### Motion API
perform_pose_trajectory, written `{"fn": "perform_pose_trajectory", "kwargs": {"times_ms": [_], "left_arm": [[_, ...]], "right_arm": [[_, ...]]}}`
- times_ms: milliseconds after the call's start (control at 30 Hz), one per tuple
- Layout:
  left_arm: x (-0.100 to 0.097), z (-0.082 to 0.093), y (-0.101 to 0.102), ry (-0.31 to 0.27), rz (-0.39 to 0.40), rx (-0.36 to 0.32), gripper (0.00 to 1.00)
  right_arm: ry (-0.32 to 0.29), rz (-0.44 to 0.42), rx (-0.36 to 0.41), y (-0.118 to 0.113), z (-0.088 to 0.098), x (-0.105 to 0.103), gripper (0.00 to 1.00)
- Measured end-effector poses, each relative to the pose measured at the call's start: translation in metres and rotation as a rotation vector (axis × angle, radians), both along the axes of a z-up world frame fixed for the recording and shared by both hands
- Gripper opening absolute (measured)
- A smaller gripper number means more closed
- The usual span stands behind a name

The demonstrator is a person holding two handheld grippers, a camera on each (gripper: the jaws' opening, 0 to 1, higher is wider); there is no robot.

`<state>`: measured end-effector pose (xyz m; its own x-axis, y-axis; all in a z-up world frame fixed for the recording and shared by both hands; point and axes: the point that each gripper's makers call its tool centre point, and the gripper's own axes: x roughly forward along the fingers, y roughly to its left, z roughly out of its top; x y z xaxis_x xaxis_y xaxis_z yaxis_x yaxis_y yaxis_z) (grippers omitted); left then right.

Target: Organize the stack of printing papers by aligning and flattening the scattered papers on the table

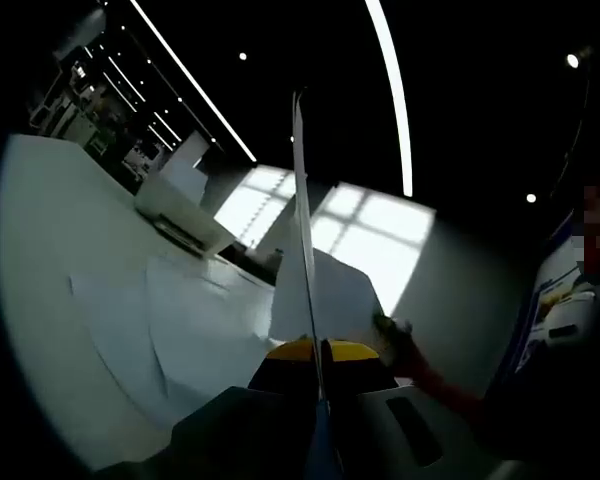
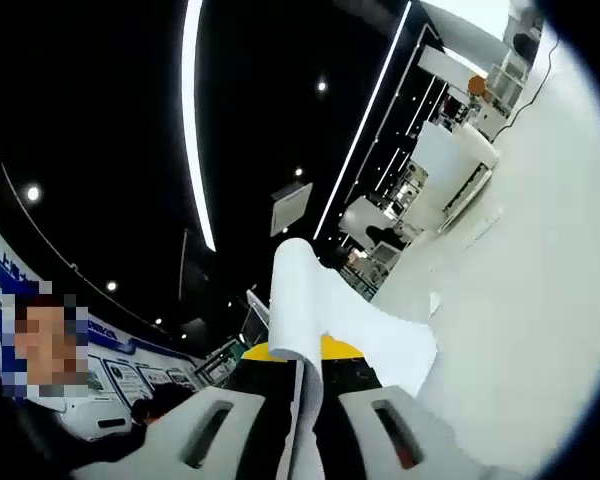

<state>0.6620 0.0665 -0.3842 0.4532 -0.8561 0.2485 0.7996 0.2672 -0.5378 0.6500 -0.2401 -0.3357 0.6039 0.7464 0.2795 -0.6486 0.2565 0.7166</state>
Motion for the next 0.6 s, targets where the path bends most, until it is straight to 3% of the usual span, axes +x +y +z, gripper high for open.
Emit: {"fn": "perform_pose_trajectory", "kwargs": {"times_ms": [600], "left_arm": [[0.002,0.000,0.002,0.001,0.002,0.000,0.06]], "right_arm": [[-0.060,0.012,0.087,0.007,0.033,-0.006,0.01]]}}
